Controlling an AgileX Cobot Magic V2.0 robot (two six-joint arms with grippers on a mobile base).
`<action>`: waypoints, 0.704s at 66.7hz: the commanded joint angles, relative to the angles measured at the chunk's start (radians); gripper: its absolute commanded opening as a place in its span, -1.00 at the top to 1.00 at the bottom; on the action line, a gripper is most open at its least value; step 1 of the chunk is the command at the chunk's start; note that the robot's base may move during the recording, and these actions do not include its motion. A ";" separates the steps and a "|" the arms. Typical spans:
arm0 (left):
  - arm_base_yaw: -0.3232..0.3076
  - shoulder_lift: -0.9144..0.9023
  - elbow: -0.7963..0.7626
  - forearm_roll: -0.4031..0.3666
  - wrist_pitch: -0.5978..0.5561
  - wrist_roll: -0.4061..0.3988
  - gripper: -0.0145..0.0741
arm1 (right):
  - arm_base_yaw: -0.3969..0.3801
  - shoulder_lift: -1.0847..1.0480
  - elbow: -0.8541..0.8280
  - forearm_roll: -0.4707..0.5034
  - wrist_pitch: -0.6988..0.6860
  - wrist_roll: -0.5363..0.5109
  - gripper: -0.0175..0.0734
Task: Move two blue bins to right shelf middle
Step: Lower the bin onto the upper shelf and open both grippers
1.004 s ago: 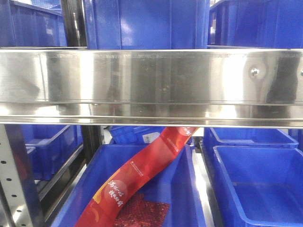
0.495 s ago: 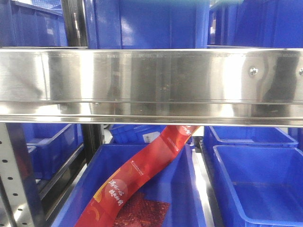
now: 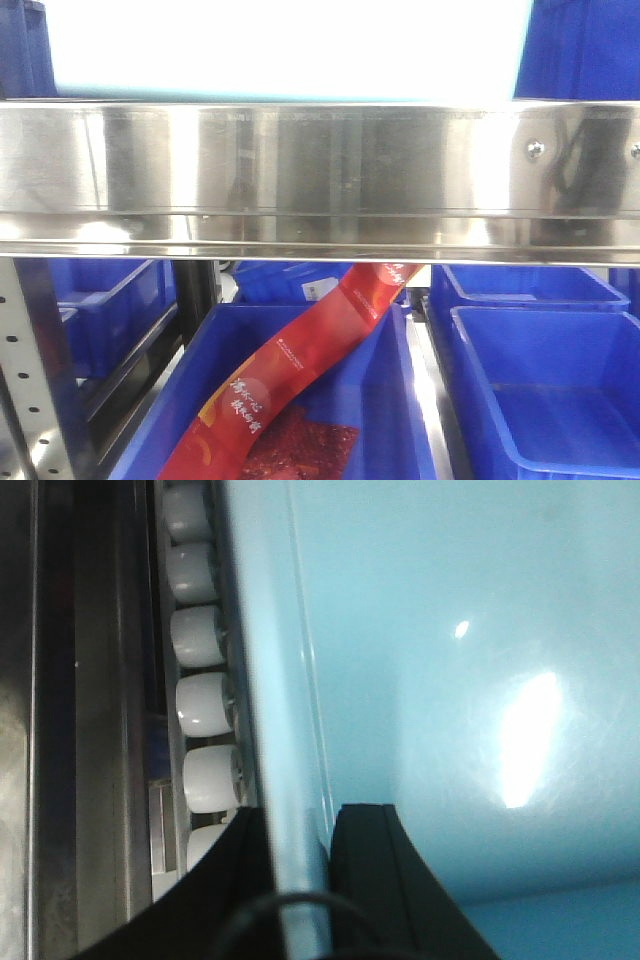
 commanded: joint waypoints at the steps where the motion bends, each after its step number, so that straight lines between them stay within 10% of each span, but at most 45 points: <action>1: -0.021 -0.024 0.009 -0.102 -0.060 0.003 0.77 | 0.025 0.000 -0.012 0.106 -0.086 -0.008 0.58; 19: -0.021 -0.024 0.009 -0.100 -0.060 0.005 -0.73 | 0.025 0.000 -0.012 0.106 -0.086 -0.008 -0.63; 47: -0.021 -0.161 0.007 0.048 -0.060 0.023 -0.59 | 0.025 -0.132 -0.014 -0.011 -0.110 -0.008 -0.61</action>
